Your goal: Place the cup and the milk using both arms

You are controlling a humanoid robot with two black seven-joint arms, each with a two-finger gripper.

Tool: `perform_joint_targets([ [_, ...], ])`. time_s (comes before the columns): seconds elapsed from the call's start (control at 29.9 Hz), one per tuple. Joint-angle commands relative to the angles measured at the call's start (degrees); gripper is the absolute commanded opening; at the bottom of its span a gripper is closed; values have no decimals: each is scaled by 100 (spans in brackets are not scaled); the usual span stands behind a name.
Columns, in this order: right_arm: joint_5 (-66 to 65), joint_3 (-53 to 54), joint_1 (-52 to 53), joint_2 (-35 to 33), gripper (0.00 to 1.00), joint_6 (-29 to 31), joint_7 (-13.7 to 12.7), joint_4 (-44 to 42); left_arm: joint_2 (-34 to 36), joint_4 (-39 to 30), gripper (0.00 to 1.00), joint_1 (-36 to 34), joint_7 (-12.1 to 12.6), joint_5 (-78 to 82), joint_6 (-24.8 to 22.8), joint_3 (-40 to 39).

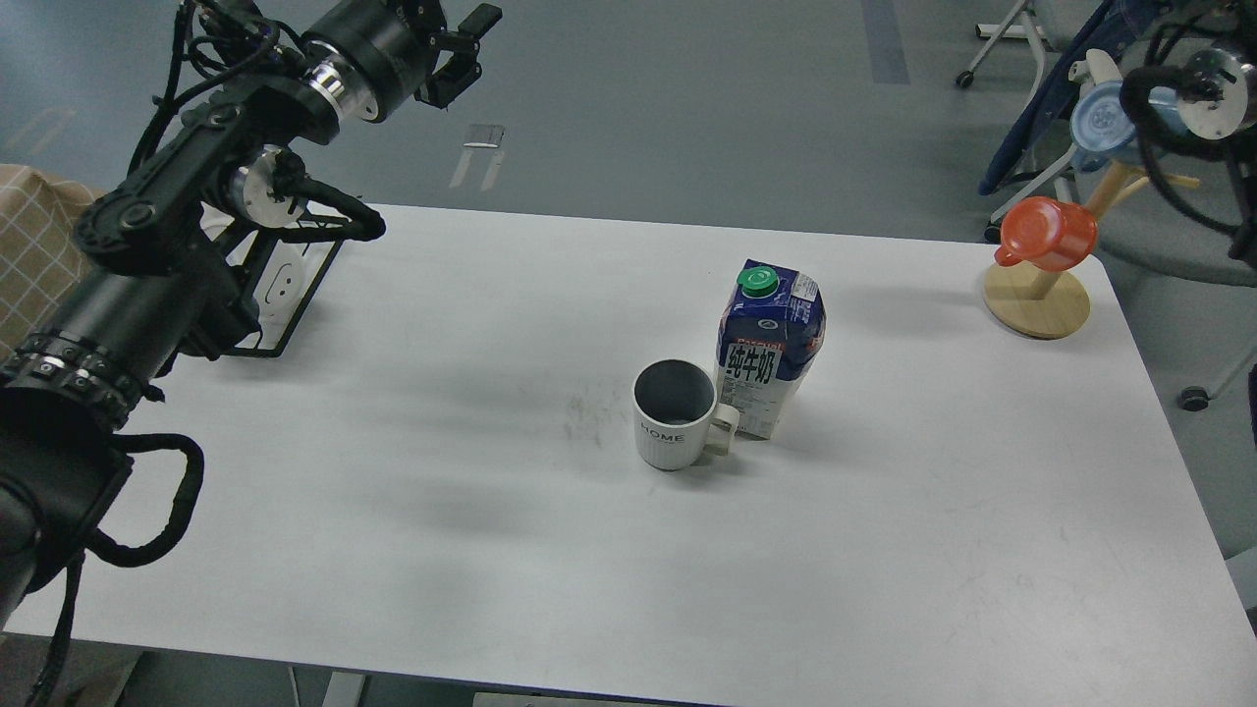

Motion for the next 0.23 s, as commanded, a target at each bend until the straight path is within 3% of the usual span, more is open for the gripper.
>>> perform_joint_targets([
  [0.0,533,5,-409,358,99,189,0,1,-233,525,96,26,5,-463,-386,31],
  [0.2,551,136,-665,675,100,-224,0,36,-383,667,98,52,-31,-534,-571,14],
])
